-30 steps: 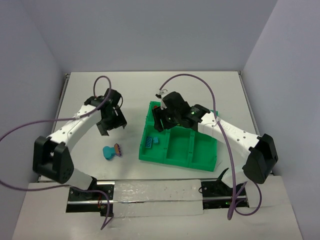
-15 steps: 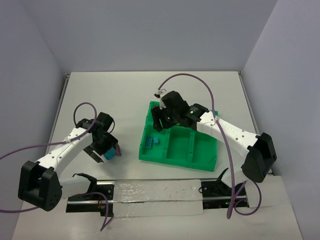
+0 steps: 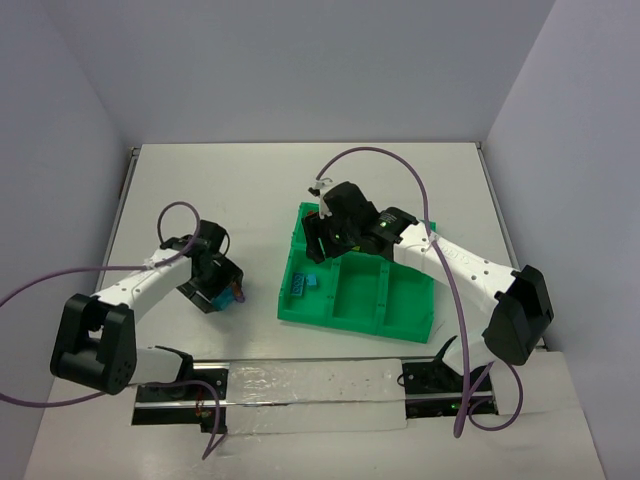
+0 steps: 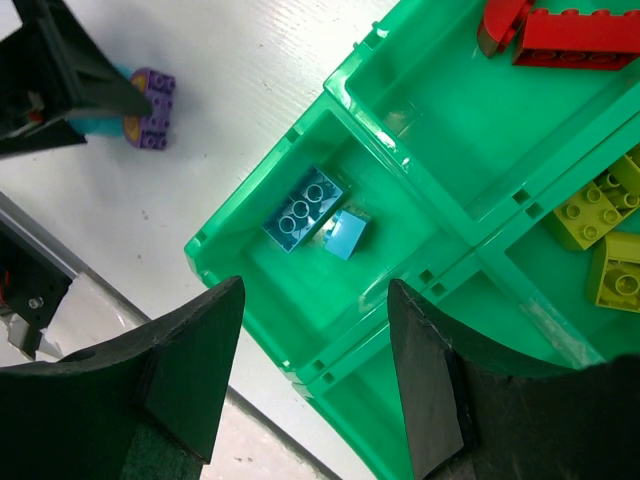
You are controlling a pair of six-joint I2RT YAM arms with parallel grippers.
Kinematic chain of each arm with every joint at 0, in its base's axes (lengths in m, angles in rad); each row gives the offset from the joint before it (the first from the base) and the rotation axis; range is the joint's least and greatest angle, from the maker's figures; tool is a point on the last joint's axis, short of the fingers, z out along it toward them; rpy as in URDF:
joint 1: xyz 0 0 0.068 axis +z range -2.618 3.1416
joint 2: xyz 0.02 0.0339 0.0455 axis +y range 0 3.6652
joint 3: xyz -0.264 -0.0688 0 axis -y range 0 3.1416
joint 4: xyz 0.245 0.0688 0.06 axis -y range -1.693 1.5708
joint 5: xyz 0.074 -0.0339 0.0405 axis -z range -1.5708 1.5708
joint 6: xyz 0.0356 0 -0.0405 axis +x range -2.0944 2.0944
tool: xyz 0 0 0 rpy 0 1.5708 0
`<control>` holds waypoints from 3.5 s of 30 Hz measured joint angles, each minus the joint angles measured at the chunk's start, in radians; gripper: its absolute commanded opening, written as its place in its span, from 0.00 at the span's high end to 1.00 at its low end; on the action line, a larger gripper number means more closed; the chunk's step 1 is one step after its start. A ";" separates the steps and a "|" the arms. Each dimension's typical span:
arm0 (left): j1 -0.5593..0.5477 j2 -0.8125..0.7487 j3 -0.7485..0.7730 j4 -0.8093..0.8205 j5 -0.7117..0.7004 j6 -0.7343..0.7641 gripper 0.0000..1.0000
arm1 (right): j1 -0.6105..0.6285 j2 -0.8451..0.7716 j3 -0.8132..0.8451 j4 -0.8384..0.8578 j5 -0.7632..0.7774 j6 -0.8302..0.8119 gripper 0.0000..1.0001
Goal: Sort the legos into containers by color
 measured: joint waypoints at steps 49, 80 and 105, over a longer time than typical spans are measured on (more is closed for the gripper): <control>0.226 0.308 0.401 -0.045 0.030 -0.185 0.09 | 0.000 0.000 0.001 -0.015 0.004 -0.012 0.33; 0.224 0.479 0.401 0.058 0.143 -0.158 0.31 | 0.000 0.000 -0.001 -0.025 0.008 -0.013 0.33; 0.224 0.232 0.575 0.035 0.204 0.216 1.00 | 0.000 0.000 0.134 -0.034 -0.103 0.021 0.33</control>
